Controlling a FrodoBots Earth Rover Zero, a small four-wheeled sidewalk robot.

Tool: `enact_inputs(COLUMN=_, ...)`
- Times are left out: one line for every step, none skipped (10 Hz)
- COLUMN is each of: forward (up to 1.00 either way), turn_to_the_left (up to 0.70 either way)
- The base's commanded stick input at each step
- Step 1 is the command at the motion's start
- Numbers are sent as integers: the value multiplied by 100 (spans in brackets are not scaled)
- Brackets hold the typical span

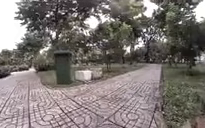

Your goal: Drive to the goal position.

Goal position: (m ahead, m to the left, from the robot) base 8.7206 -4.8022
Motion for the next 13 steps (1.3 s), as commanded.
enact_inputs(forward=70, turn_to_the_left=-27)
enact_inputs(forward=70, turn_to_the_left=-27)
enact_inputs(forward=70, turn_to_the_left=-27)
enact_inputs(forward=70, turn_to_the_left=1)
enact_inputs(forward=70, turn_to_the_left=27)
enact_inputs(forward=70, turn_to_the_left=27)
enact_inputs(forward=70, turn_to_the_left=27)
enact_inputs(forward=70, turn_to_the_left=16)
enact_inputs(forward=70, turn_to_the_left=0)
enact_inputs(forward=70, turn_to_the_left=0)
enact_inputs(forward=70, turn_to_the_left=0)
enact_inputs(forward=70, turn_to_the_left=0)
enact_inputs(forward=70, turn_to_the_left=0)
